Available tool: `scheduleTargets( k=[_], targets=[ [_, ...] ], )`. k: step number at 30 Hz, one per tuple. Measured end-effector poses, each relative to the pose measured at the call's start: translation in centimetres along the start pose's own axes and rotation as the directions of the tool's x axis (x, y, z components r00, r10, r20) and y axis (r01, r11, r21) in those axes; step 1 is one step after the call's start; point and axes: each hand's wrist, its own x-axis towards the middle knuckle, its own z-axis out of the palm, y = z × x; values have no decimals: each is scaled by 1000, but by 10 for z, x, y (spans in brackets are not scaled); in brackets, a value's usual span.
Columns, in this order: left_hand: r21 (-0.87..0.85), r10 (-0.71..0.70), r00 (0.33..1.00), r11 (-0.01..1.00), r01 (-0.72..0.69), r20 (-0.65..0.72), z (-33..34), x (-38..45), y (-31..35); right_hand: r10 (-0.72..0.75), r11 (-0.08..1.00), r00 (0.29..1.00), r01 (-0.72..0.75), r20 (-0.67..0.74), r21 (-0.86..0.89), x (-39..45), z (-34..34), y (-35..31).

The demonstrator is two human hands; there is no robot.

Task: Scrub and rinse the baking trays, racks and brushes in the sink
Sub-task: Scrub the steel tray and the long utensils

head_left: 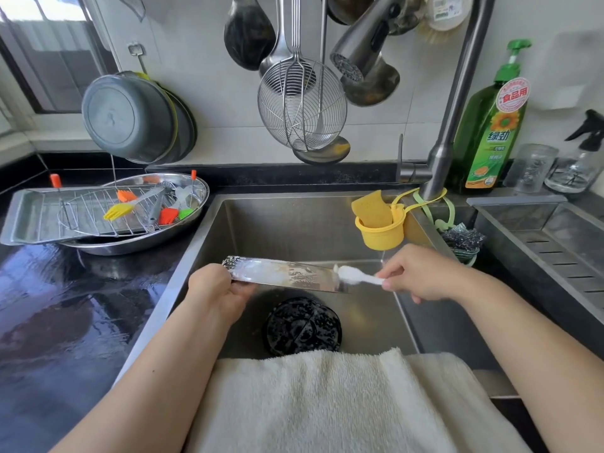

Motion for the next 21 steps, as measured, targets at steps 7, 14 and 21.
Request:
scheduleTargets(
  k=[7,14,21],
  targets=[
    [-48,-6,1000,999,6,12,1,2,-4,-75,960,996,59,46,273,-3,23,-41],
    [-65,-82,996,995,79,-40,-1,19,-3,243,961,968,-250,69,117,-7,1,-23],
    [-157,-135,990,980,126,-48,-10,41,4,195,973,981,-196,25,121,-11,-5,-25]
  ],
)
